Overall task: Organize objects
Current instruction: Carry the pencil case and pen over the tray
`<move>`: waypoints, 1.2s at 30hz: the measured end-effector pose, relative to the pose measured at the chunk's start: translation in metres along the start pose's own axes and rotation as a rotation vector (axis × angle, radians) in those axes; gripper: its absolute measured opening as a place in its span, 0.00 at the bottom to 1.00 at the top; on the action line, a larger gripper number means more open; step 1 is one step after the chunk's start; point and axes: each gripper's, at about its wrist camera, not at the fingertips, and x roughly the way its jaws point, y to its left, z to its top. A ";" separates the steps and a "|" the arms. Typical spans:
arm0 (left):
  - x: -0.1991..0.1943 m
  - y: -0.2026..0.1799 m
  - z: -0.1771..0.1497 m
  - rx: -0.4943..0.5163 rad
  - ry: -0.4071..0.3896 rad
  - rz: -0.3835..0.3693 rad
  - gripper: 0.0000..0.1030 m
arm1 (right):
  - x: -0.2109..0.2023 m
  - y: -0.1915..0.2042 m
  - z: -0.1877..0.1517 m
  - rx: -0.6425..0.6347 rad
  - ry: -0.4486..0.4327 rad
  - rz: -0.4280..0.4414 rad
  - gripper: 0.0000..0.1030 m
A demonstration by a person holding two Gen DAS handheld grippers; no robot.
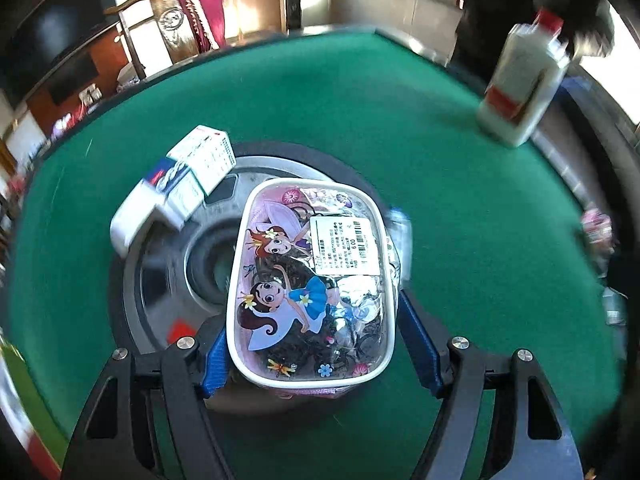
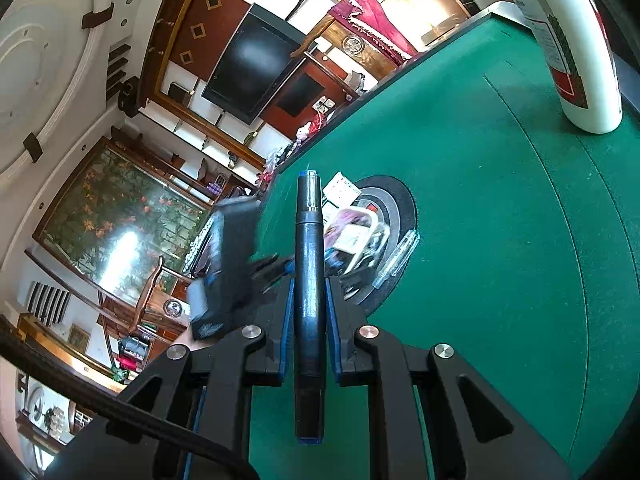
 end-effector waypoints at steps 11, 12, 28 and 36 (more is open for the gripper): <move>-0.080 0.003 -0.098 -0.173 -0.213 -0.002 0.66 | 0.022 0.018 -0.021 -0.078 0.076 -0.025 0.12; -0.088 0.010 -0.106 -0.177 -0.229 -0.002 0.66 | 0.026 0.023 -0.026 -0.090 0.088 -0.027 0.12; -0.175 0.092 -0.180 -0.365 -0.387 -0.025 0.66 | 0.099 0.108 -0.089 -0.211 0.214 0.039 0.12; -0.215 0.162 -0.228 -0.495 -0.462 0.071 0.66 | 0.154 0.164 -0.117 -0.276 0.299 0.084 0.13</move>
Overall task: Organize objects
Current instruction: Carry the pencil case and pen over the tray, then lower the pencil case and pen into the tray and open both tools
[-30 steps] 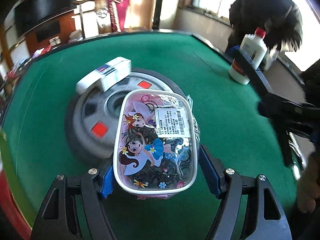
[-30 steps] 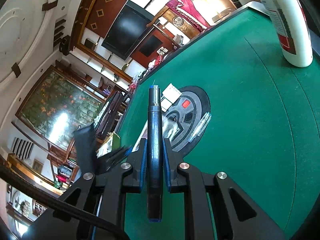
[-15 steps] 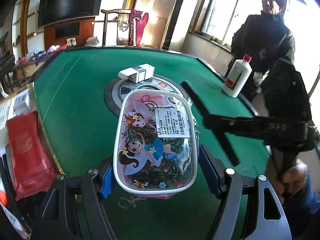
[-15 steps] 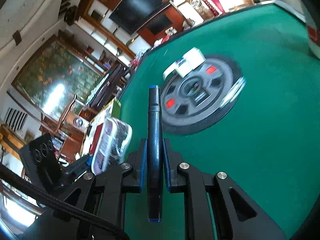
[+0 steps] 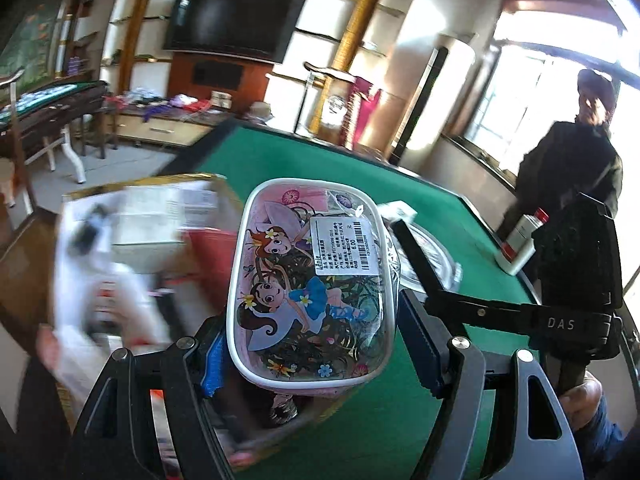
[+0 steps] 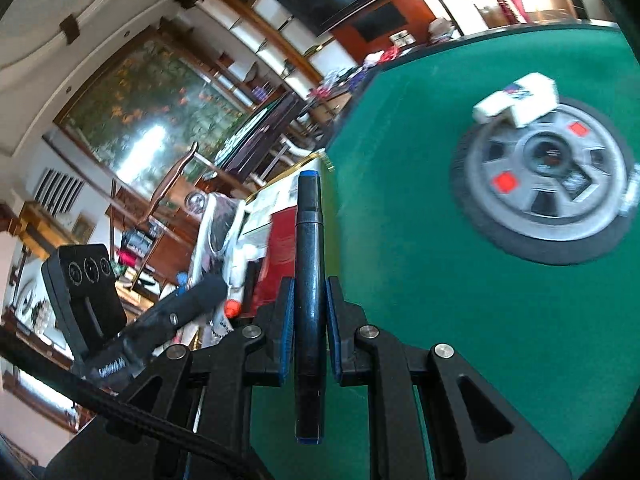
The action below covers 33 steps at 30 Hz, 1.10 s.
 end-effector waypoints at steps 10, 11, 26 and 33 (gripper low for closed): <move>-0.014 0.078 -0.005 -0.127 -0.037 0.090 0.66 | 0.061 0.046 0.007 -0.066 0.073 0.014 0.13; -0.011 0.081 -0.005 -0.136 -0.035 0.094 0.66 | 0.069 0.050 0.007 -0.075 0.083 0.014 0.13; 0.033 0.135 0.001 -0.293 0.041 0.134 0.66 | 0.162 0.076 0.014 -0.170 0.187 -0.110 0.13; 0.045 0.148 0.002 -0.343 0.082 0.127 0.68 | 0.173 0.078 0.015 -0.178 0.203 -0.131 0.14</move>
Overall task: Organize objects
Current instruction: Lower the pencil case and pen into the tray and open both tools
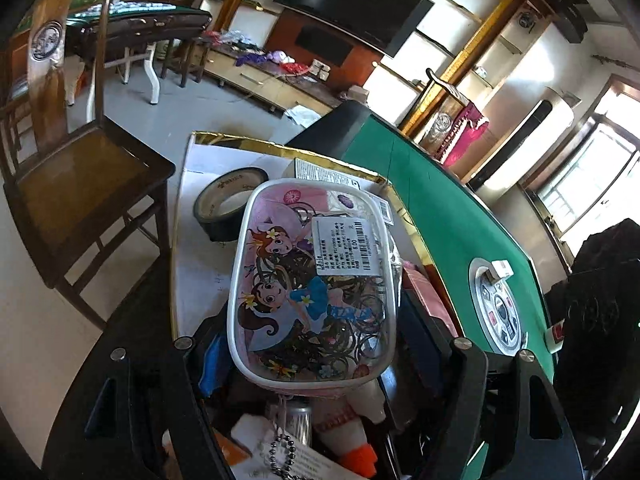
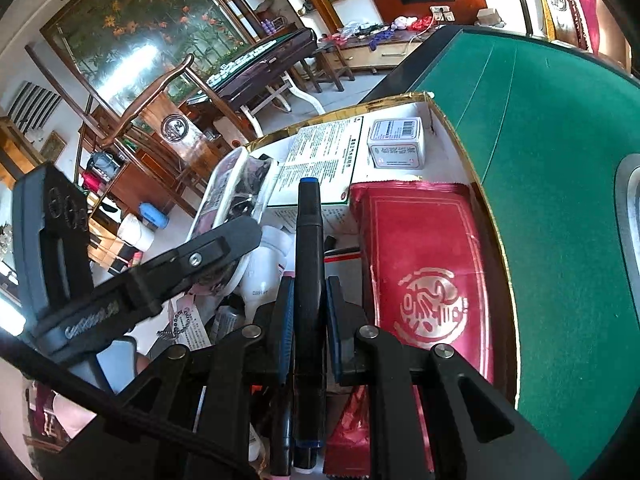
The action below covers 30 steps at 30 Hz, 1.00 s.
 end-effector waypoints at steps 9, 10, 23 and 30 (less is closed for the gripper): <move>0.018 -0.010 0.018 0.061 0.059 0.057 0.70 | -0.023 -0.008 -0.011 0.010 -0.005 0.022 0.16; 0.016 -0.013 0.016 0.066 0.055 0.052 0.70 | -0.030 -0.009 -0.013 0.008 -0.018 0.024 0.16; -0.022 -0.072 0.005 0.169 0.029 0.024 0.72 | -0.164 -0.103 -0.059 0.144 -0.208 -0.028 0.25; -0.012 -0.167 -0.002 0.375 0.063 0.003 0.76 | -0.235 -0.176 -0.095 0.286 -0.303 -0.102 0.42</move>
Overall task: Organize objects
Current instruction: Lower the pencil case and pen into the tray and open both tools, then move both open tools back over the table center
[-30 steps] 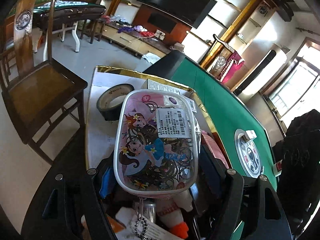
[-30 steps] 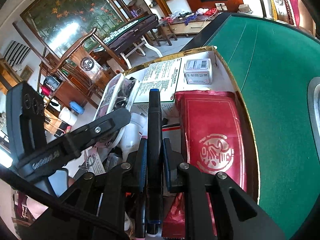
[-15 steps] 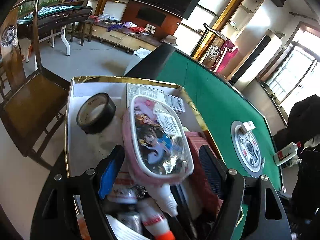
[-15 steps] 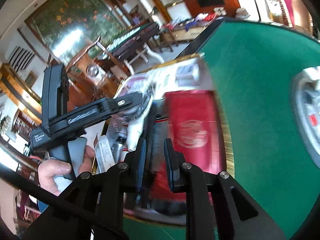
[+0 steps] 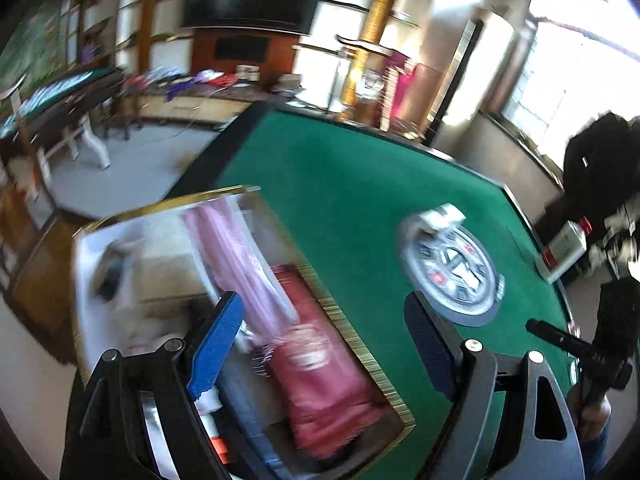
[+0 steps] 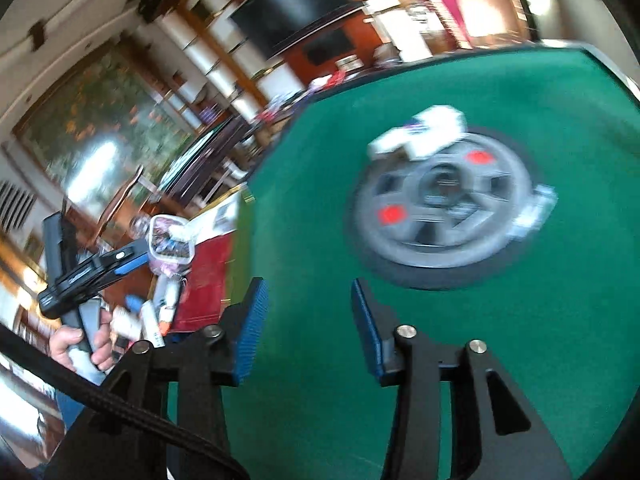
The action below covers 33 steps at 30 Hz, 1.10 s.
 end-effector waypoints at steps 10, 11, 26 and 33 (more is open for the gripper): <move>0.042 -0.086 0.048 0.083 0.059 0.035 0.76 | -0.062 -0.056 0.007 0.105 -0.095 0.074 0.50; 0.047 -0.082 0.049 0.081 0.069 0.061 0.76 | -0.062 -0.057 0.006 0.105 -0.088 0.086 0.50; 0.138 -0.048 0.061 0.279 0.150 0.679 0.76 | -0.039 -0.053 -0.008 0.101 -0.003 0.132 0.50; 0.100 0.032 0.051 0.194 0.178 0.835 0.77 | -0.046 -0.060 -0.006 0.128 -0.021 0.132 0.50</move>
